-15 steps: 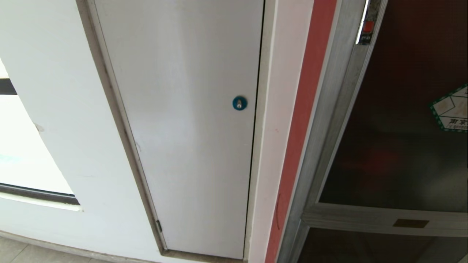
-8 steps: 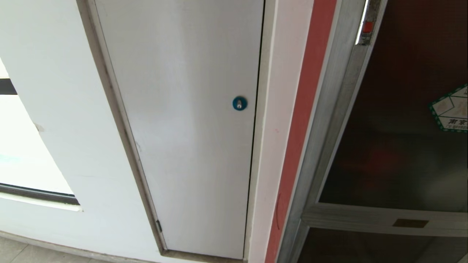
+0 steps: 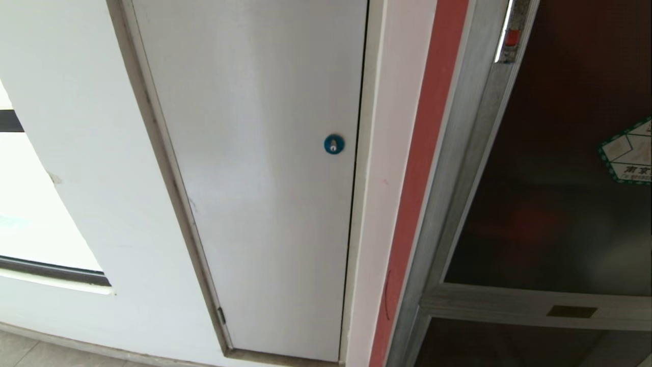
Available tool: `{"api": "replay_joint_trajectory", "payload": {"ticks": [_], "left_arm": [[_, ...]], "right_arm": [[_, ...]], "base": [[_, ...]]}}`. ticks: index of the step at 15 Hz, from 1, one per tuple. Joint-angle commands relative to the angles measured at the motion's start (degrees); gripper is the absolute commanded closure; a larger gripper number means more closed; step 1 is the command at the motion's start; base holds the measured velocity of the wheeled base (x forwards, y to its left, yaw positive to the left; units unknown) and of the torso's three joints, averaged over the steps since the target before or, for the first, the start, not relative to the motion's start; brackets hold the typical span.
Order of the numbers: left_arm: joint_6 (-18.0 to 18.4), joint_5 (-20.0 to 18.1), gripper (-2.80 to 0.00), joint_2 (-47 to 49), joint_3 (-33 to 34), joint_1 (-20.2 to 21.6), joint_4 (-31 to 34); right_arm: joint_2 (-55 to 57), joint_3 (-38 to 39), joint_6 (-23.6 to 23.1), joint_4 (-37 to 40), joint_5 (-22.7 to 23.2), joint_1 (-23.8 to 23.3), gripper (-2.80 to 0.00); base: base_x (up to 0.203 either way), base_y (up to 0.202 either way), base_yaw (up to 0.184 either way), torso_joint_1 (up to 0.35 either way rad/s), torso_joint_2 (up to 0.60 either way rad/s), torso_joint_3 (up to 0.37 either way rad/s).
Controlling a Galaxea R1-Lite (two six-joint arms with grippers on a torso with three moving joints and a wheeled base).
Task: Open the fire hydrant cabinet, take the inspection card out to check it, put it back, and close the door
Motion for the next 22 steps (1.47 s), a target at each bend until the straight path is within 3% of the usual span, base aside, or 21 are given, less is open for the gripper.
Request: {"api": "replay_joint_trajectory", "payload": {"ticks": [1,5,11,15,22], "left_arm": [[0.0,0.0,0.00,0.0,0.4,0.0,0.0],[0.0,0.0,0.00,0.0,0.4,0.0,0.0],[0.0,0.0,0.00,0.0,0.4,0.0,0.0],[0.0,0.0,0.00,0.0,0.4,0.0,0.0],[0.0,0.0,0.00,0.1,0.4,0.0,0.0]], "right_arm": [[-5.9,5.8,-1.4,-0.1,0.1,0.3,0.00],[-11.8,21.8,-7.1,-4.3,-2.5,0.6,0.00],[-12.5,45.7,-10.3,-27.9,-10.0,0.7,0.00],[-12.5,53.1,-14.5,-34.1,-10.3,0.7,0.00],[-12.5,53.0,-13.3,-26.9,-9.4,0.7,0.00]], "base": [[0.000,0.000,0.000,0.000,0.00,0.000],[0.000,0.000,0.000,0.000,0.00,0.000],[0.000,0.000,0.000,0.000,0.00,0.000],[0.000,0.000,0.000,0.000,0.00,0.000],[0.000,0.000,0.000,0.000,0.00,0.000]]}}
